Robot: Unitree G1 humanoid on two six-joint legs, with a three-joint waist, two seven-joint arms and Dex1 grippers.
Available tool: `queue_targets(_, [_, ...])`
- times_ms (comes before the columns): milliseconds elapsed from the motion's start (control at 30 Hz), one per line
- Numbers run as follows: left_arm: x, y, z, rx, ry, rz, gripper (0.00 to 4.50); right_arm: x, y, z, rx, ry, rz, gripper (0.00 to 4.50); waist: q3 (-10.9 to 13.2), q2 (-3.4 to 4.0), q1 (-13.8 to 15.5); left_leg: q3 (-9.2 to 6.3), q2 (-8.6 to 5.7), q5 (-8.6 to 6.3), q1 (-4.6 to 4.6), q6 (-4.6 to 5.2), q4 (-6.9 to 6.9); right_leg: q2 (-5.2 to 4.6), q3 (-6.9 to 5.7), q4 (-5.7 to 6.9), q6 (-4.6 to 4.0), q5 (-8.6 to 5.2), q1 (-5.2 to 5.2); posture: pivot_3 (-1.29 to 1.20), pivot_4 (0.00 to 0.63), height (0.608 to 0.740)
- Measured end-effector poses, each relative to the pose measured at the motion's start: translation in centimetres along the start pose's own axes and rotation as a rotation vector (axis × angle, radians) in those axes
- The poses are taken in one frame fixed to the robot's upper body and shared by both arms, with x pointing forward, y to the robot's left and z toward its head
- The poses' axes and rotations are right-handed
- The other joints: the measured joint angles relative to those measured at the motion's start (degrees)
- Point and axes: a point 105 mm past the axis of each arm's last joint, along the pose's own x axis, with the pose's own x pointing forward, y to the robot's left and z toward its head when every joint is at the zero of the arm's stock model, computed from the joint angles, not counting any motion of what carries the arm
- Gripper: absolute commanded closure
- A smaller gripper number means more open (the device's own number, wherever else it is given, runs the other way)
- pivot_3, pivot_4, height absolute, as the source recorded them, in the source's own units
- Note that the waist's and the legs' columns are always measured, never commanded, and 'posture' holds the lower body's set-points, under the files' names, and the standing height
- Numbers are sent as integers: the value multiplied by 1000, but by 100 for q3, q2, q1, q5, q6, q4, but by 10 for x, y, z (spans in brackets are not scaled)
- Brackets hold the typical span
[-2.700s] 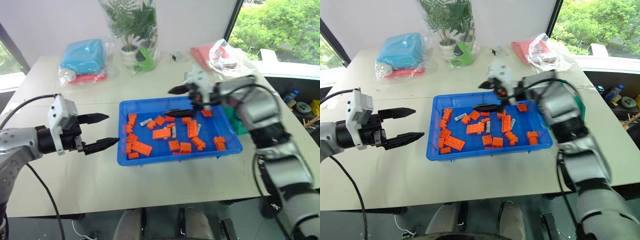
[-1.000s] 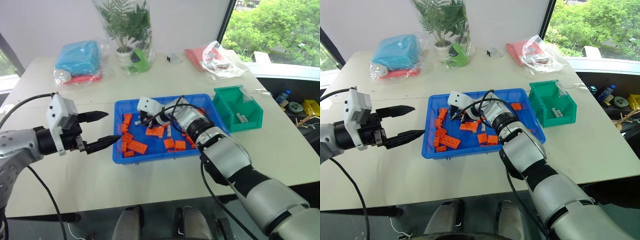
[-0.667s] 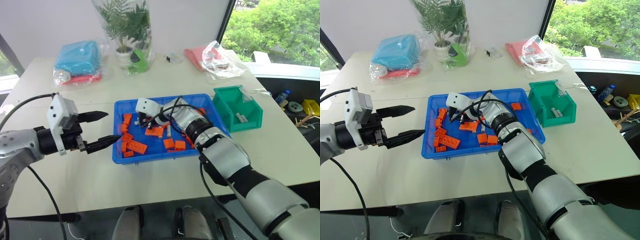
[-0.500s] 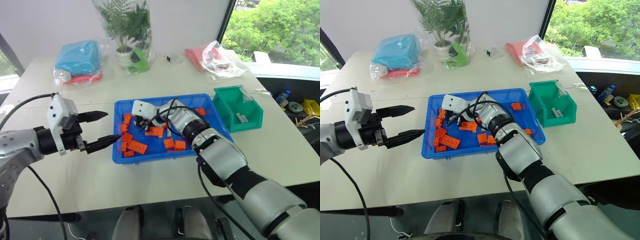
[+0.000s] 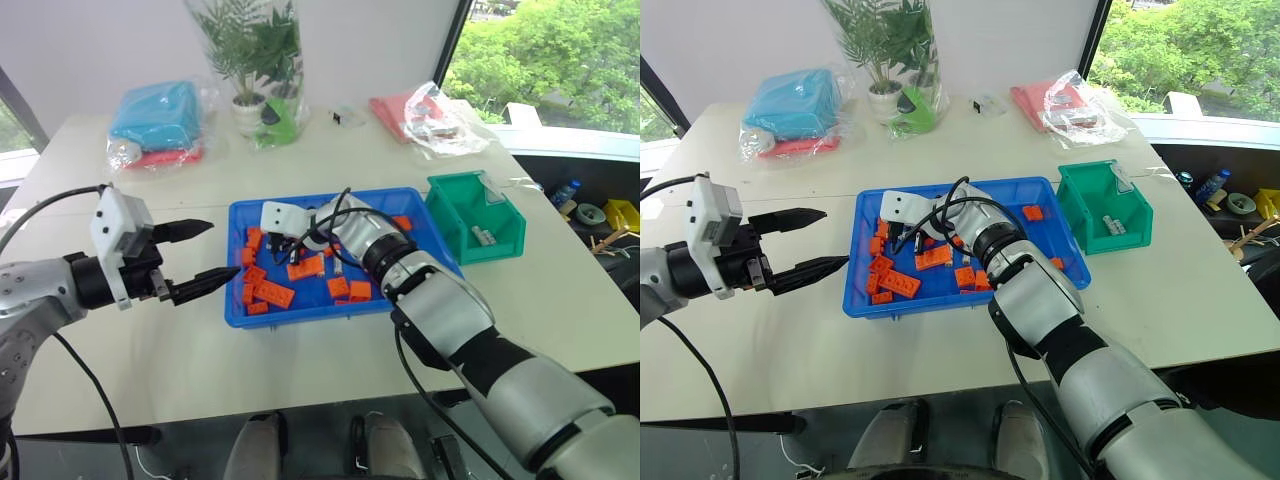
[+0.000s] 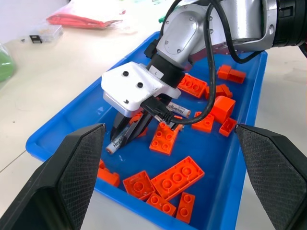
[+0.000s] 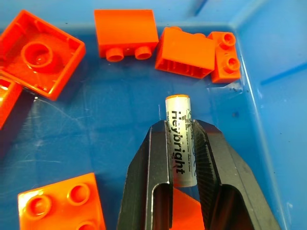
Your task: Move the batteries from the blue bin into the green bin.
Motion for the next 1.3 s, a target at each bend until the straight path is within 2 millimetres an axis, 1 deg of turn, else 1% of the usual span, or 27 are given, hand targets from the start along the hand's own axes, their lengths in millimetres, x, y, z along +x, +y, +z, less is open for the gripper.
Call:
queue_targets(133, [1, -1, -1, -5, -3, -7, 0, -4, -5, 2, 54, -45, -14, 4393, 0, -1, 8, 0, 0, 1, -1, 0, 1, 0, 0, 0, 0, 0, 1, 0, 150, 668])
queue_targets(200, [3, -4, -1, -14, -12, -23, 0, -17, -19, 8, 121, -120, -55, 4393, 2, -2, 22, -1, 0, 1, -2, 0, 4, -1, 0, 0, 2, 1, 3, 0, 150, 668])
queue_targets(233, [5, -6, 0, -18, -19, -35, 0, -28, -29, 12, 158, -166, -85, 4393, 2, -3, 31, -2, 0, 2, -4, 0, 5, -1, 0, -1, 3, 2, 3, 0, 150, 668])
queue_targets(267, [8, -9, 0, -22, -28, -47, 0, -45, -42, 15, 201, -222, -129, 4393, 1, -6, 54, -5, 0, 3, -5, 1, 6, -2, 0, -2, 5, 3, 6, 0, 150, 668])
queue_targets(300, [12, -12, 0, -29, -37, -64, 0, -75, -59, 14, 250, -291, -203, 4393, -1, -9, 117, -11, 2, 2, -5, 0, 10, -6, 0, -3, 7, 4, 15, 0, 150, 668])
queue_targets(333, [14, -13, -1, -35, -40, -74, 0, -100, -69, 6, 298, -323, -264, 4393, -2, -11, 166, -10, 3, 3, -5, 0, 12, -6, -1, -7, 6, 4, 19, 0, 150, 668])
queue_targets(367, [17, -15, -4, -47, -40, -82, 0, -132, -78, -9, 358, -342, -348, 4393, -7, -18, 211, -22, -3, 1, -5, -3, 12, -6, -1, -20, 4, 3, 35, 0, 150, 668])
queue_targets(400, [18, -15, -6, -61, -44, -83, 0, -158, -81, -27, 415, -338, -418, 4393, -9, -20, 245, -24, -6, -4, -2, -11, 15, -6, -1, -28, -1, 0, 46, 0, 150, 668])
queue_targets(433, [21, -14, -8, -72, -51, -86, 0, -185, -81, -51, 477, -305, -511, 4393, -11, -21, 300, -20, -7, -6, -3, -13, 9, -3, -2, -59, -4, -1, 52, 0, 150, 668])
queue_targets(467, [24, -13, -10, -82, -54, -83, 0, -206, -77, -78, 540, -253, -595, 4393, -11, -22, 323, -10, -12, -6, -2, -14, 10, -4, -3, -68, -4, -1, 53, 0, 150, 668])
queue_targets(533, [28, -9, -12, -96, -68, -76, 0, -240, -64, -127, 647, -131, -737, 4393, -12, -23, 318, 3, -8, -6, -1, -14, 11, -4, -2, -77, -5, 4, 54, 0, 150, 668])
queue_targets(600, [32, -7, -11, -94, -76, -76, 0, -270, -51, -165, 742, -31, -861, 4393, -6, -3, 315, 24, -2, -5, -1, -12, 9, -9, -1, -77, 3, 8, 67, 0, 150, 668])
queue_targets(633, [34, -7, -10, -93, -83, -77, 0, -284, -44, -180, 789, 6, -918, 4393, -5, 3, 296, 41, 7, -5, 5, -12, 7, -9, -1, -75, 2, 10, 62, 0, 150, 668])
queue_targets(667, [36, -6, -8, -89, -92, -83, 0, -295, -38, -191, 821, 36, -964, 4393, -6, 3, 276, 54, 18, -3, 11, -10, 3, -7, -2, -72, 1, 12, 59, 0, 150, 668])
queue_targets(733, [39, -4, -7, -88, -96, -86, 0, -306, -31, -198, 861, 41, -1010, 4393, -8, 6, 173, 67, 36, 2, 25, -1, -4, 0, -2, -69, 1, 12, 62, 0, 150, 668])
queue_targets(833, [44, -3, -4, -83, -106, -101, 0, -306, -27, -197, 874, 30, -1013, 4393, -8, 3, 101, 93, 62, 2, 32, 3, -4, 2, -4, -70, -2, 14, 57, 0, 150, 668])
queue_targets(900, [45, 0, -2, -80, -111, -102, 0, -302, -27, -196, 883, 14, -1010, 3309, -8, 3, 98, 96, 64, 2, 33, 4, -3, 1, -4, -70, -2, 14, 55, 0, 150, 668])
queue_targets(967, [46, 2, -1, -80, -113, -104, 0, -300, -28, -196, 892, 2, -1015, 2357, -8, 3, 123, 97, 65, 3, 32, 4, -1, 0, -4, -71, -4, 15, 56, 0, 150, 668])
queue_targets(1033, [47, 3, -2, -84, -109, -105, 0, -300, -29, -197, 904, -4, -1022, 1254, -8, 2, 153, 99, 65, 2, 30, 4, 0, -1, -3, -76, -6, 15, 56, 0, 150, 668])
queue_targets(1100, [48, 2, -3, -84, -107, -112, 0, -299, -31, -196, 905, -12, -1026, 262, -7, 1, 174, 100, 65, 2, 26, 3, 5, -1, -4, -78, -8, 17, 54, 0, 150, 668])
queue_targets(1233, [48, 2, -2, -80, -107, -115, 0, -294, -35, -190, 888, -34, -1008, 262, -8, -2, 179, 99, 71, 0, 23, 1, 5, -2, -4, -83, -9, 17, 54, 0, 150, 668])
queue_targets(1300, [47, 2, -1, -77, -106, -114, 0, -291, -35, -187, 883, -42, -987, 262, -8, -2, 171, 99, 70, 1, 19, 3, 4, -1, -4, -83, -28, 29, 52, 0, 150, 668])
